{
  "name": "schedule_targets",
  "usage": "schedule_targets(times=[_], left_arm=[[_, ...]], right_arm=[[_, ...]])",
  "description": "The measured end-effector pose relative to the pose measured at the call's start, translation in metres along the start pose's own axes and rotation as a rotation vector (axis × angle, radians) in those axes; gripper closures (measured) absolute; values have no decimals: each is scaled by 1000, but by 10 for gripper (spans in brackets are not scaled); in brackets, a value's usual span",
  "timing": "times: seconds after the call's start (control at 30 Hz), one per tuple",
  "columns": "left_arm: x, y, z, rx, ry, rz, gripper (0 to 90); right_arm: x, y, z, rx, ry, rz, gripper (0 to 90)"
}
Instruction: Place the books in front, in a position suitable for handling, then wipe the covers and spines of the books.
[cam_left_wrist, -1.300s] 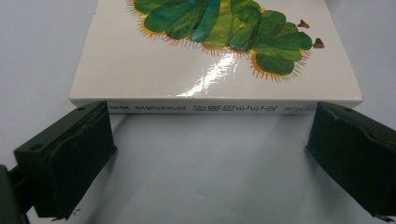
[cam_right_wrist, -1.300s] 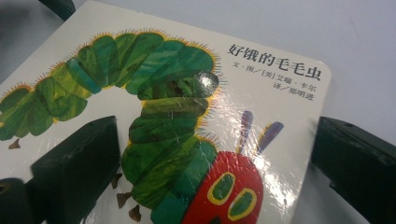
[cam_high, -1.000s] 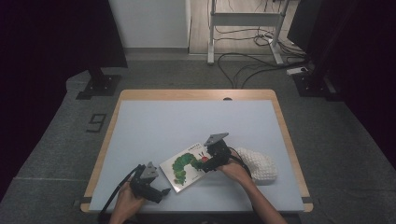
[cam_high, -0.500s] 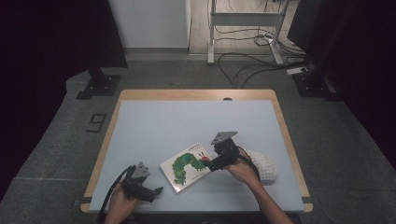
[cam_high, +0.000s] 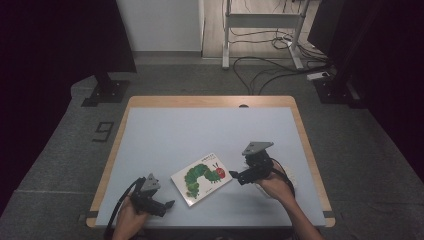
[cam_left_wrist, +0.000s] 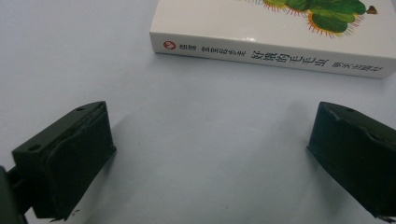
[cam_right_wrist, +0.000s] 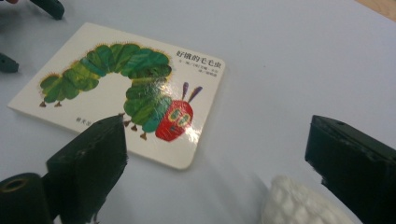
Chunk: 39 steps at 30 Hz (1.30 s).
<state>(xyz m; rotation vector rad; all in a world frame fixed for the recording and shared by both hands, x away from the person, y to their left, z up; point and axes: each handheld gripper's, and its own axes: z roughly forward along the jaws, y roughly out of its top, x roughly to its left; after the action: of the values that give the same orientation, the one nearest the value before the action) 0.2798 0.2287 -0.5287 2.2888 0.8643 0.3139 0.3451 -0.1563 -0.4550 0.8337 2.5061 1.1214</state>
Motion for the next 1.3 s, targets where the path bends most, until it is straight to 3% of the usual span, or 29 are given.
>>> schedule_targets(times=[0.4,0.63,0.83,1.1,1.3], left_arm=[[0,0,0,-3,-2,-5,0],[0,0,0,-4,-1,-4,0],[0,0,0,-3,-1,-4,0],[0,0,0,-3,-1,-4,0],[0,0,0,-3,-1,-4,0]], right_arm=[[-10,-19,-34,-16,-60,40,63],[-24,-37,-56,-14,-128,69,35],[-34,-52,-68,-16,-154,109,37],[-36,-63,-67,0,-162,120,26],[-41,-78,-53,31,-157,146,21]])
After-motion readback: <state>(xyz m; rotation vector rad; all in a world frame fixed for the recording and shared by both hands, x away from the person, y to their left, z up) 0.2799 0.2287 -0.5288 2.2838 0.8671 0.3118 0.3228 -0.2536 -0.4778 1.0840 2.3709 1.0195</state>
